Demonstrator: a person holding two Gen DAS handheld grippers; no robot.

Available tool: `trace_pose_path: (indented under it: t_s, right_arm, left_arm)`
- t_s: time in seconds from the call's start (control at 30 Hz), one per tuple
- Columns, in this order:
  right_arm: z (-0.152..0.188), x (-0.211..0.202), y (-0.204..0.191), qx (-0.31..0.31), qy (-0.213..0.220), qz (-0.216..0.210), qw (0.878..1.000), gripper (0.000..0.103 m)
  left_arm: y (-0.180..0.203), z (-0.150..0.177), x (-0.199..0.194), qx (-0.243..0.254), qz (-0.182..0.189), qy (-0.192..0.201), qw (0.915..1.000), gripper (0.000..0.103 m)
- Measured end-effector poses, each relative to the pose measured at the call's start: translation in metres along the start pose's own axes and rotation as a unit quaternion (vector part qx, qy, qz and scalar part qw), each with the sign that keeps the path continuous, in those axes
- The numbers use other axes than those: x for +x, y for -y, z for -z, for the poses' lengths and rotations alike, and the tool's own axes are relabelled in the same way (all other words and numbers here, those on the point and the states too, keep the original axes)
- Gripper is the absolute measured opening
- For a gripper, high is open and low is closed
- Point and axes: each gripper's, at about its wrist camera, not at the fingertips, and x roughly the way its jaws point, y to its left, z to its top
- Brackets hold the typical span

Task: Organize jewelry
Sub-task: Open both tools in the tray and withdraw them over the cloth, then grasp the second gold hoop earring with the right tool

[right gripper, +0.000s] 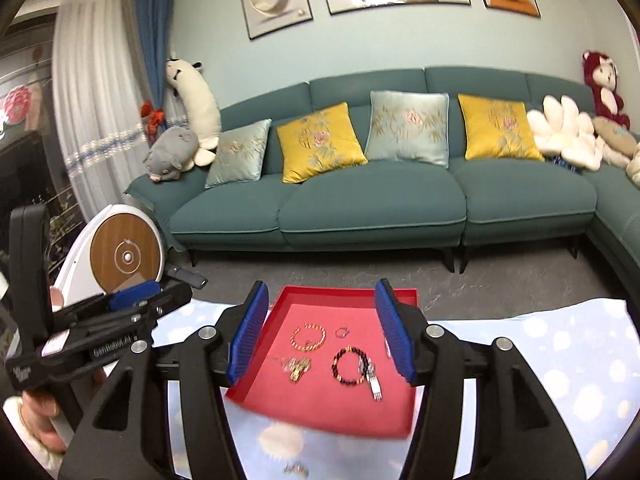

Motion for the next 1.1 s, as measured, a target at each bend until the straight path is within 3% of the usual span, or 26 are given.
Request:
trace_pose_path:
  t_s: [0.17,0.33,0.5,0.67,1.1]
  right_arm:
    - [0.039,-0.068,-0.019,-0.011,-0.008,-0.013,1.0,0.054]
    - [0.094,-0.091,-0.029,-0.013,-0.037,-0.007,0.999,0.054]
    - [0.147,-0.065,-0.032,-0.007,-0.112,-0.021,0.993,0.051]
    - [0.186,-0.019,-0.046,-0.032,-0.178,-0.016,0.983,0.041]
    - [0.219,0.045,-0.064,-0.05,-0.219,0.012,0.974,0.041]
  left_arm:
    - [-0.004,0.049,-0.038,-0.009,0.004,-0.023,0.9997,0.062]
    - [-0.009,0.11,-0.033,-0.022,-0.015,-0.064,0.9976,0.062]
    - [-0.018,0.155,-0.012,-0.019,-0.032,-0.108,0.9934,0.062]
    - [-0.028,0.171,0.0,-0.005,-0.053,-0.113,0.9922,0.062]
    - [-0.053,0.176,0.008,-0.021,-0.063,-0.118,0.9908,0.062]
